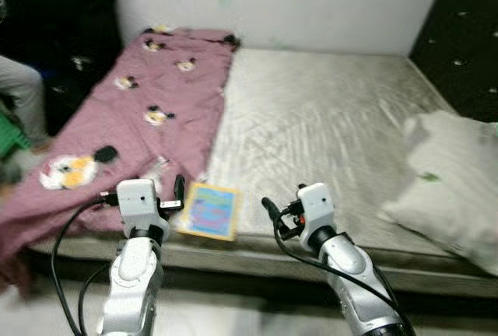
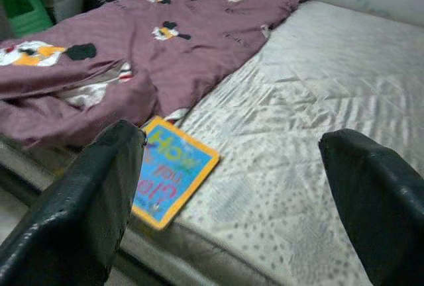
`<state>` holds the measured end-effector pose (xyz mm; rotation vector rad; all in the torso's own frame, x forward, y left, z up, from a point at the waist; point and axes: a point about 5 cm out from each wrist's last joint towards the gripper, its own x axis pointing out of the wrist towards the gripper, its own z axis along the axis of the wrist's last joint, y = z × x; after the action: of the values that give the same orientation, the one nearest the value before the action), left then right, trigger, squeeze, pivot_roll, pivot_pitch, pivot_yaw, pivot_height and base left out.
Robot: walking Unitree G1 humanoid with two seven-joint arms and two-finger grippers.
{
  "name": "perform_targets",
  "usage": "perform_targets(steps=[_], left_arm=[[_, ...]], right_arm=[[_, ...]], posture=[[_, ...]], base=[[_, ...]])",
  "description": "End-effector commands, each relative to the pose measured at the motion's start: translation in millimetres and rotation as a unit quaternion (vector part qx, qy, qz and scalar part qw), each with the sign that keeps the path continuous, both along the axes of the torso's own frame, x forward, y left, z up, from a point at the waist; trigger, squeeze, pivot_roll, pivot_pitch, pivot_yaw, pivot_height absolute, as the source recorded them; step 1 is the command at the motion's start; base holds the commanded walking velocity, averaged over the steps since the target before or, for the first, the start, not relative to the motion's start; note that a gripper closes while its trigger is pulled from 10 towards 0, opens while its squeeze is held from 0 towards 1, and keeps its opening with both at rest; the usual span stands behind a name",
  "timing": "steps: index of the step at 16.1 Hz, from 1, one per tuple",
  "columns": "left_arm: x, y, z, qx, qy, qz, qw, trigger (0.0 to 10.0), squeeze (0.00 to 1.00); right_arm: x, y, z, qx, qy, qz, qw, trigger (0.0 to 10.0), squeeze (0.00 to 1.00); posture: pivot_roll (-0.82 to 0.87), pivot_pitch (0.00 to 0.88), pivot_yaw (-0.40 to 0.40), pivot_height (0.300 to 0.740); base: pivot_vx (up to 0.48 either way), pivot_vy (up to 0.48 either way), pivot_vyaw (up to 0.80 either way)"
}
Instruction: Clean up the room
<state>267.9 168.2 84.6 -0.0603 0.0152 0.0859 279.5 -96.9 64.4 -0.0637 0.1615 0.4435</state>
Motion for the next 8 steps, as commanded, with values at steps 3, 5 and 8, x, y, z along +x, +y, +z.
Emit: perform_targets(steps=[3, 5, 8], left_arm=[[1.1, 0.4, 7.1, 0.001, -0.019, -0.013, 1.000, 10.0, 0.00], [1.1, 1.0, 7.0, 0.000, -0.020, -0.012, 1.000, 10.0, 0.00], [1.1, 0.9, 7.3, -0.001, -0.021, -0.014, 1.000, 10.0, 0.00]], right_arm=[[3.1, 4.0, 5.5, 0.006, -0.007, 0.003, 1.000, 10.0, 0.00], [3.5, 3.4, 5.1, 0.007, -0.005, 0.000, 1.000, 10.0, 0.00], [3.9, 3.3, 5.3, 0.008, -0.005, -0.001, 1.000, 10.0, 0.00]], posture=[[0.01, 0.000, -0.008, 0.740], [0.01, 0.000, -0.008, 0.740], [0.01, 0.000, -0.009, 0.740]], base=[[0.000, 0.000, 0.00], [0.000, 0.000, -0.25], [0.169, 0.000, -0.13]])
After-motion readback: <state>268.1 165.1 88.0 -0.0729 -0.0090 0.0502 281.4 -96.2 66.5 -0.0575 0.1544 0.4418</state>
